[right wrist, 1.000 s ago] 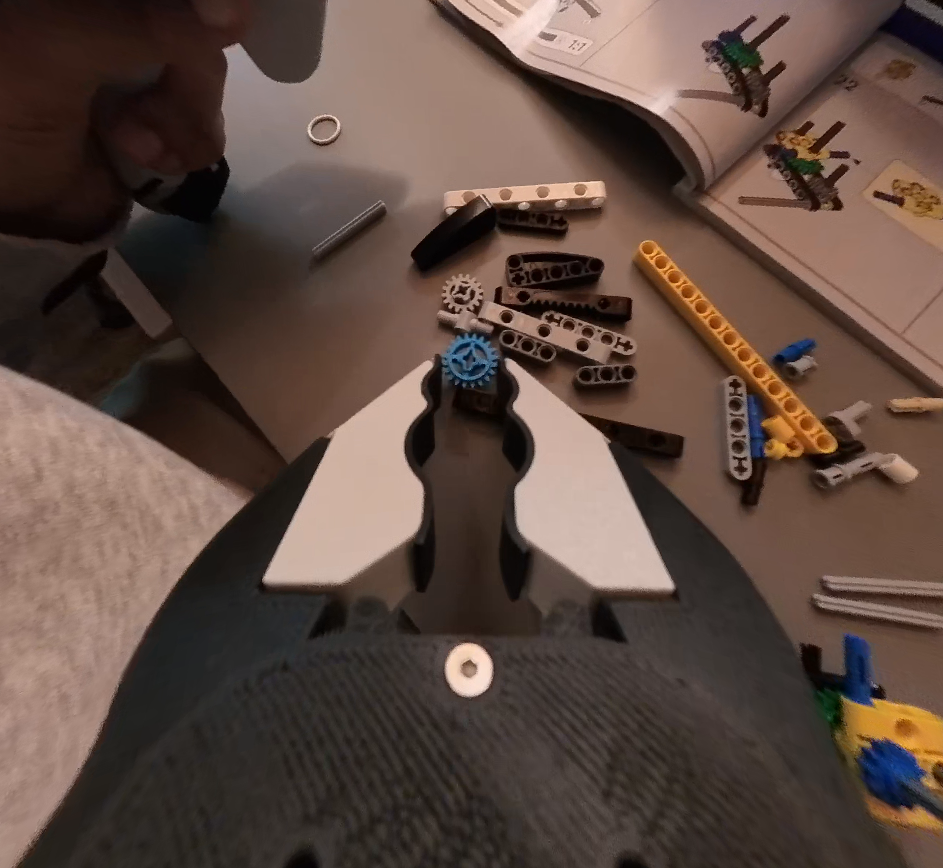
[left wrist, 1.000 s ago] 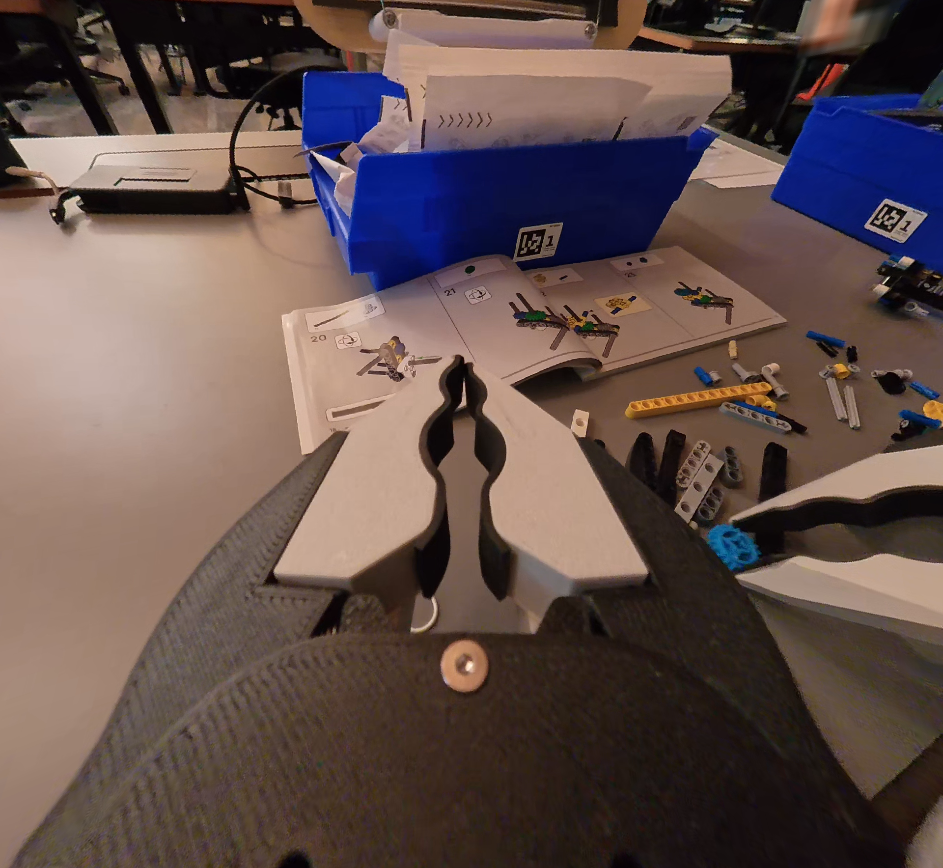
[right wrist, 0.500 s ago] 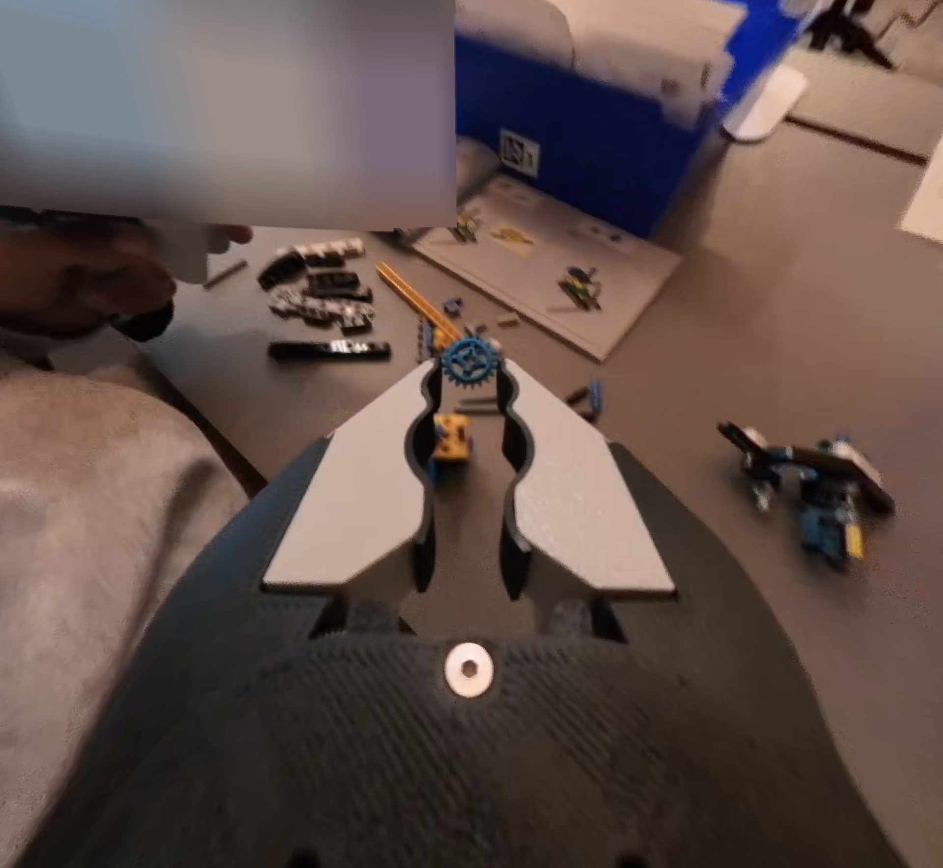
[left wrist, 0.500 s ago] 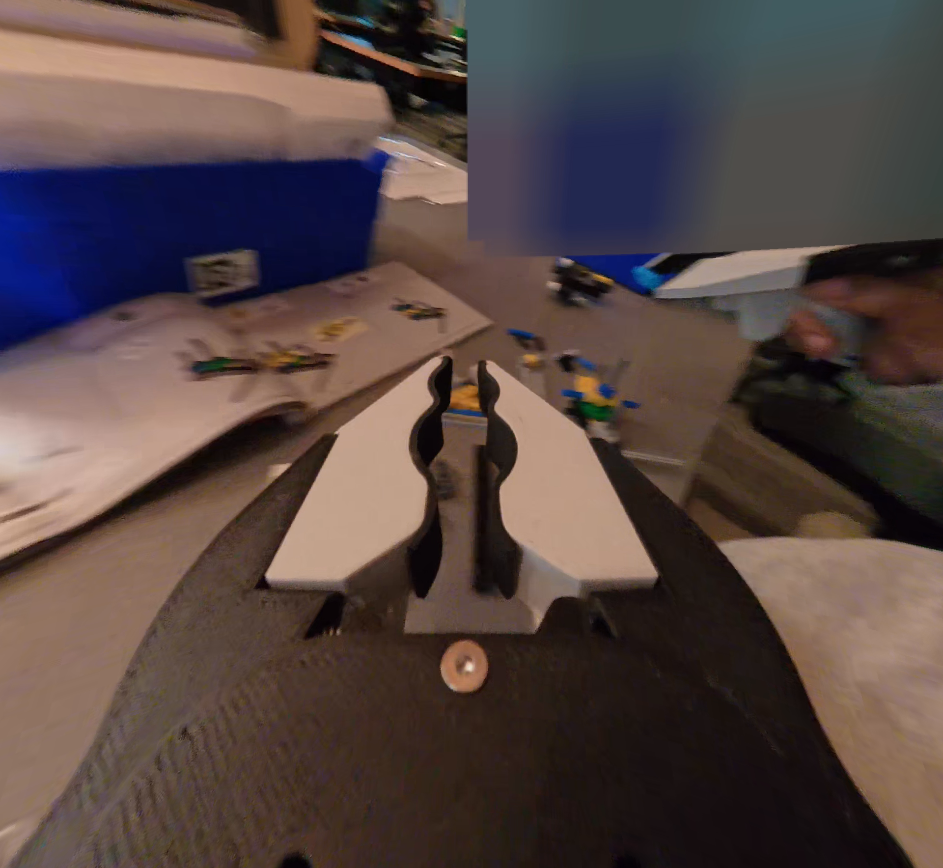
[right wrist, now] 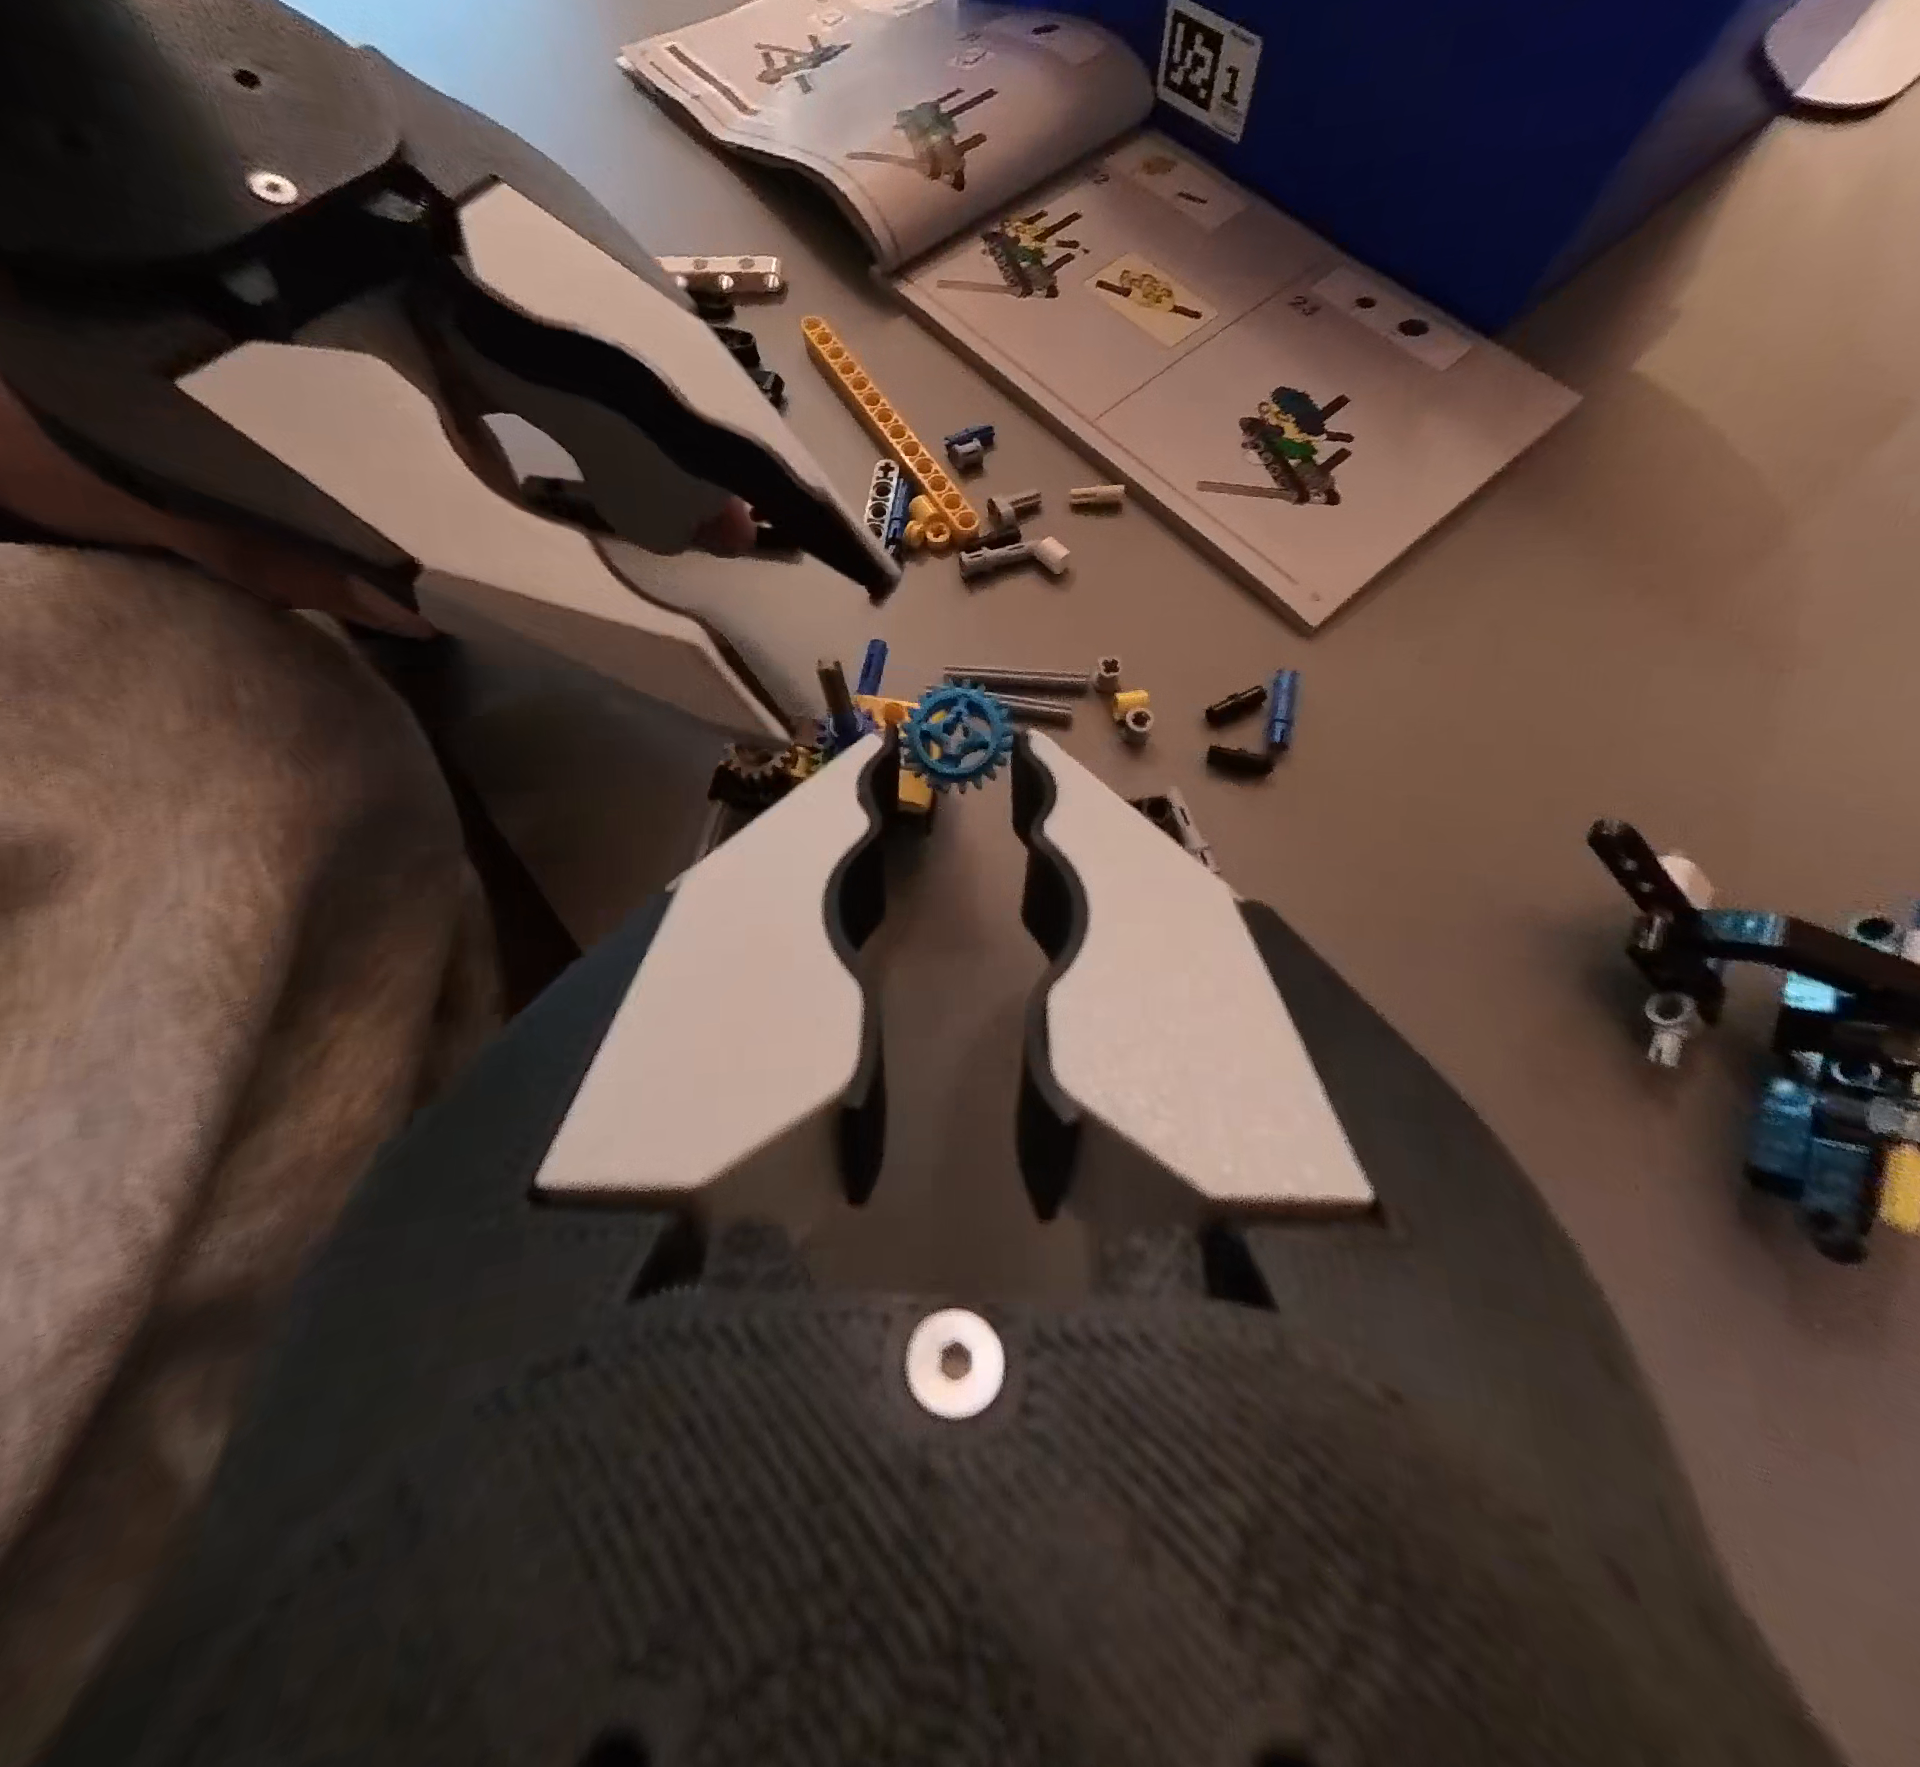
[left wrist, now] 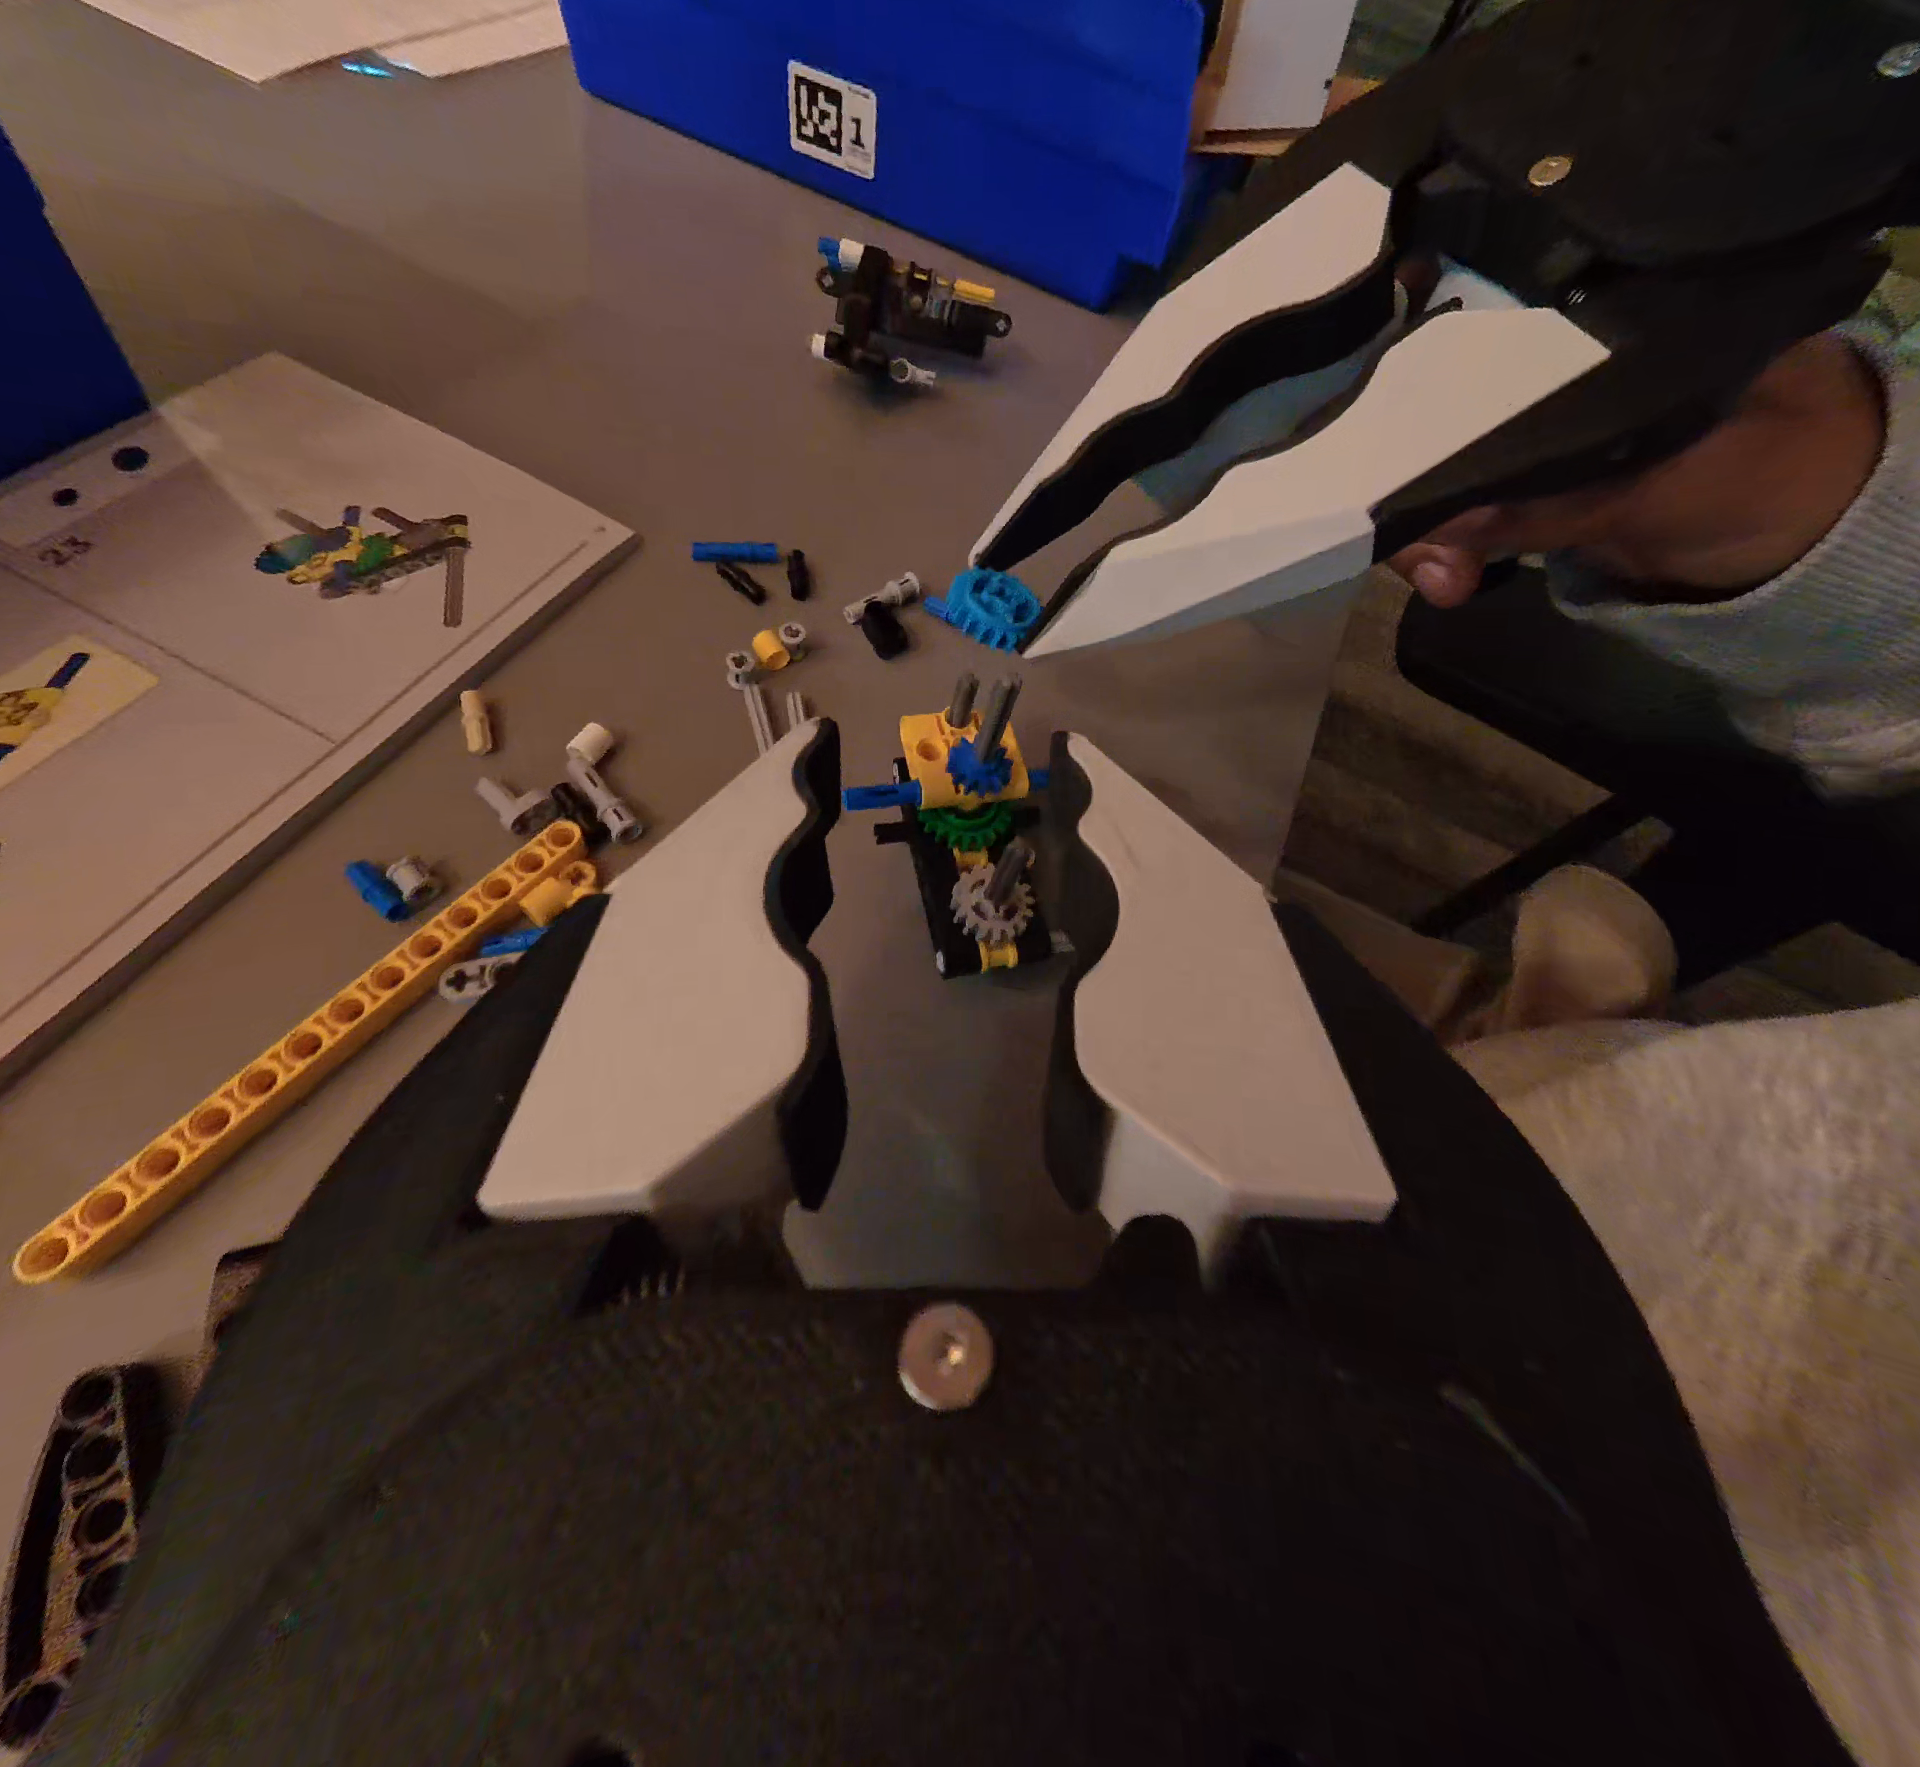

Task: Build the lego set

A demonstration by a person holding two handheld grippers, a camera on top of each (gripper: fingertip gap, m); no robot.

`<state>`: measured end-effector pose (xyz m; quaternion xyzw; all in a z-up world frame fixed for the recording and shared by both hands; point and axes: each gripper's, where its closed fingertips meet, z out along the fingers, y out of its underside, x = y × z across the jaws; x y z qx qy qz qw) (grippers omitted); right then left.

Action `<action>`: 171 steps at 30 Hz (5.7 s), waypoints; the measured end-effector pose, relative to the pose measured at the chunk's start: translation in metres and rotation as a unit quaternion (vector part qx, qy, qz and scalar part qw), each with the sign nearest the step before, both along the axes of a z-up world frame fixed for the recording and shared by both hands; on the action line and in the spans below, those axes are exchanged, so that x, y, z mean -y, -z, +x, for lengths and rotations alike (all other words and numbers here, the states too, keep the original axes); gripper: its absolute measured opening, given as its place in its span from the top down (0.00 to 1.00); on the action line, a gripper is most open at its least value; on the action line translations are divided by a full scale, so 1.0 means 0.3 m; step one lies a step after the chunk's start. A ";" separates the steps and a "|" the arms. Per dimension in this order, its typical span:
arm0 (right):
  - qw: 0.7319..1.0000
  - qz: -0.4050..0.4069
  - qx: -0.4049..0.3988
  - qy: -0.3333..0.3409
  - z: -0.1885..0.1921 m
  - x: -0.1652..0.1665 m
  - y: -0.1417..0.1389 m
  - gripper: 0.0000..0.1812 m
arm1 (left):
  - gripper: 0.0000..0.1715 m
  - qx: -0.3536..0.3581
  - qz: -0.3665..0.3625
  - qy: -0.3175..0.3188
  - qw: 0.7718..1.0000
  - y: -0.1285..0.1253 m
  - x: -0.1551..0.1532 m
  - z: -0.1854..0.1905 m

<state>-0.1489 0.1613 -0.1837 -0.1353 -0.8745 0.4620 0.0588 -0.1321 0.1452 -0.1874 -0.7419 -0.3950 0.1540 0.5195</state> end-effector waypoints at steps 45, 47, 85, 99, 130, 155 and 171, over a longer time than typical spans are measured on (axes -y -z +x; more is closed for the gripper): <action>0.989 0.076 0.056 0.116 -0.042 -0.158 0.150 0.85 | 0.81 0.032 -0.008 0.012 0.999 0.032 -0.021 -0.011; 0.988 0.078 0.052 0.124 -0.044 -0.161 0.145 0.85 | 0.81 0.033 -0.008 0.012 0.999 0.033 -0.021 -0.011; 0.981 0.047 0.065 0.179 -0.056 -0.149 0.169 0.89 | 0.82 0.037 -0.009 0.013 0.999 0.036 -0.021 -0.008; 0.994 0.026 0.008 0.103 -0.048 -0.092 0.055 0.89 | 0.82 0.038 -0.016 0.015 0.999 0.042 -0.025 -0.007; 0.990 -0.022 0.080 0.111 0.020 0.005 0.002 0.89 | 0.84 0.022 -0.021 0.018 0.999 0.022 -0.009 0.031; 0.986 -0.020 -0.165 -0.027 0.072 0.097 -0.125 0.90 | 0.97 0.229 0.402 0.062 0.884 -0.154 0.040 0.014; 0.962 0.005 -0.192 -0.192 0.157 0.077 -0.105 0.82 | 0.97 0.272 0.371 0.144 0.876 -0.134 0.007 0.092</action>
